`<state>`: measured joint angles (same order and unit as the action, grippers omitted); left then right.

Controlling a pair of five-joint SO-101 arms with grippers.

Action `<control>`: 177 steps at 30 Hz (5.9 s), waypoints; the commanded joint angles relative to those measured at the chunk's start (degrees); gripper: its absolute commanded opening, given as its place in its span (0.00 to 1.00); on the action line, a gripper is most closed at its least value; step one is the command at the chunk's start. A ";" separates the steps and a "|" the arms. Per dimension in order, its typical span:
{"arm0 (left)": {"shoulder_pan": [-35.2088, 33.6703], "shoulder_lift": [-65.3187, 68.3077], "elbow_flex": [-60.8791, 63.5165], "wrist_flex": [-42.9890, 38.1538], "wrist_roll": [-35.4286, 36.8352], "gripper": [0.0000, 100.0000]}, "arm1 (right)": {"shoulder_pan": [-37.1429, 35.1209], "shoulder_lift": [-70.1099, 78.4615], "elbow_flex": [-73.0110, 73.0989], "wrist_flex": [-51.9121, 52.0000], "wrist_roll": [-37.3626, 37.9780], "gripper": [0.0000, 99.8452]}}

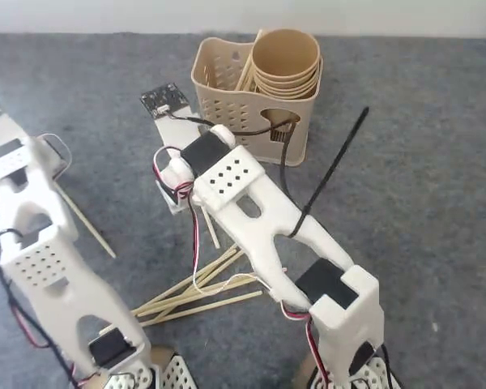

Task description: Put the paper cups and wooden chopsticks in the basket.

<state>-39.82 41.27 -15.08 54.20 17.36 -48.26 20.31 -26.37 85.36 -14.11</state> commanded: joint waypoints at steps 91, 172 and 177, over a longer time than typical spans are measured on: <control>10.29 -90.29 57.19 -35.52 -8.70 0.01 | 16.84 1.27 -69.63 11.12 12.75 0.01; 45.27 -69.36 31.43 -57.05 -10.11 0.01 | 46.29 -46.55 -10.11 17.36 14.15 0.01; 46.15 -59.69 29.49 -69.80 -10.20 0.01 | 49.01 -53.93 2.99 17.27 14.07 0.01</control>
<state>5.54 -21.76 19.03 -9.27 7.60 -0.88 -29.10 -29.27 100.66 -0.92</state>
